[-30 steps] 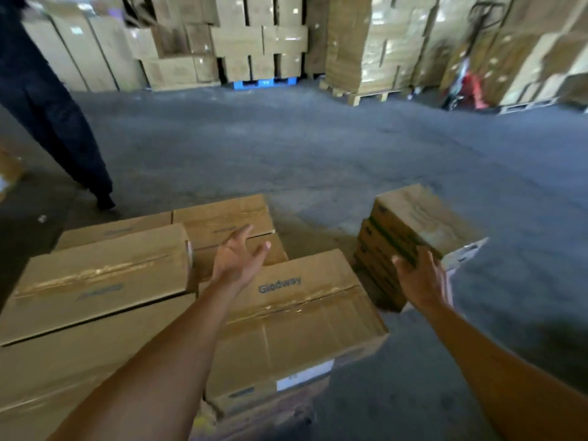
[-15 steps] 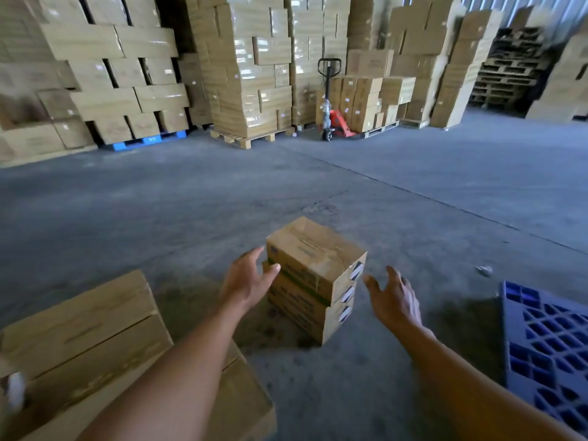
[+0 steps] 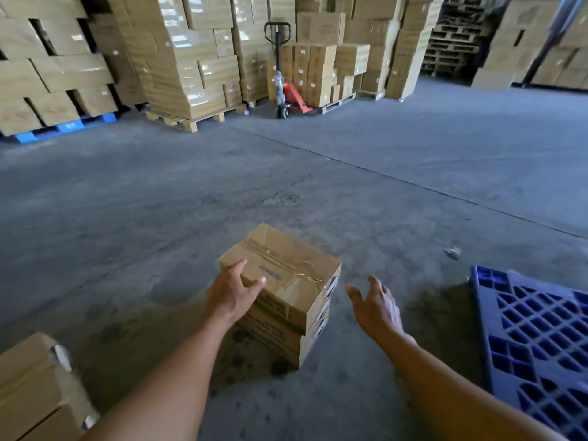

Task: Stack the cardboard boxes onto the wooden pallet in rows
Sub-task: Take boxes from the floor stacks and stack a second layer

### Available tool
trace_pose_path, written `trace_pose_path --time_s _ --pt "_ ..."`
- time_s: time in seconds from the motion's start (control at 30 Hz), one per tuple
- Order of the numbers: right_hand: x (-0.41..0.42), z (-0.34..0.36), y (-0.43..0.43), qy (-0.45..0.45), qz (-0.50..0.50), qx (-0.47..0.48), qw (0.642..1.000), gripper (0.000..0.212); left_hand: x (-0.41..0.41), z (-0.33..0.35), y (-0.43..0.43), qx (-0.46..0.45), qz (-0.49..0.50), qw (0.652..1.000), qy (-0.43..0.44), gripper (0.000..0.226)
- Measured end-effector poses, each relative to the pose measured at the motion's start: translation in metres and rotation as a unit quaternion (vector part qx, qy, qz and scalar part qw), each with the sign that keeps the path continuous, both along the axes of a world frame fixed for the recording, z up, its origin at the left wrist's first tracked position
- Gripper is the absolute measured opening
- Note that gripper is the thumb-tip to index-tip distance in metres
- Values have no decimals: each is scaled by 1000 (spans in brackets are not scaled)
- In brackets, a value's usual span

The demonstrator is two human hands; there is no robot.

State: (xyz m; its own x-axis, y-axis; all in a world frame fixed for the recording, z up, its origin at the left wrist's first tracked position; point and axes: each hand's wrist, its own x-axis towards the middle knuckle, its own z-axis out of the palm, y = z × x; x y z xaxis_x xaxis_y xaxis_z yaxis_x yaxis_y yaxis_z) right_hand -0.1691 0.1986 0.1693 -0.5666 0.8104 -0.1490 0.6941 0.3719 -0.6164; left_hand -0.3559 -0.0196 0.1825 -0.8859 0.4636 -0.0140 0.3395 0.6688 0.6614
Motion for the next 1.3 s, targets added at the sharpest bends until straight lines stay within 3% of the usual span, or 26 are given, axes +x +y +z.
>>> trace_pose_path --time_s 0.33,0.53,0.73,0.93,1.3 --pt "-150 -51 104 -40 39 -60 997 69 -128 -40 78 -43 42 997 -52 75" --pt "-210 -86 129 -60 4 -110 992 69 -208 -62 112 -90 23 993 -66 76" --pt "-244 -144 105 -80 -124 -174 974 67 -306 -124 133 -158 -66 982 -86 75" --pt "-254 -199 50 -147 -255 -246 923 80 -380 -197 134 -235 -139 950 -149 76" --pt "-276 -291 26 -218 -339 -289 868 89 -469 -304 119 -276 -34 936 -216 117"
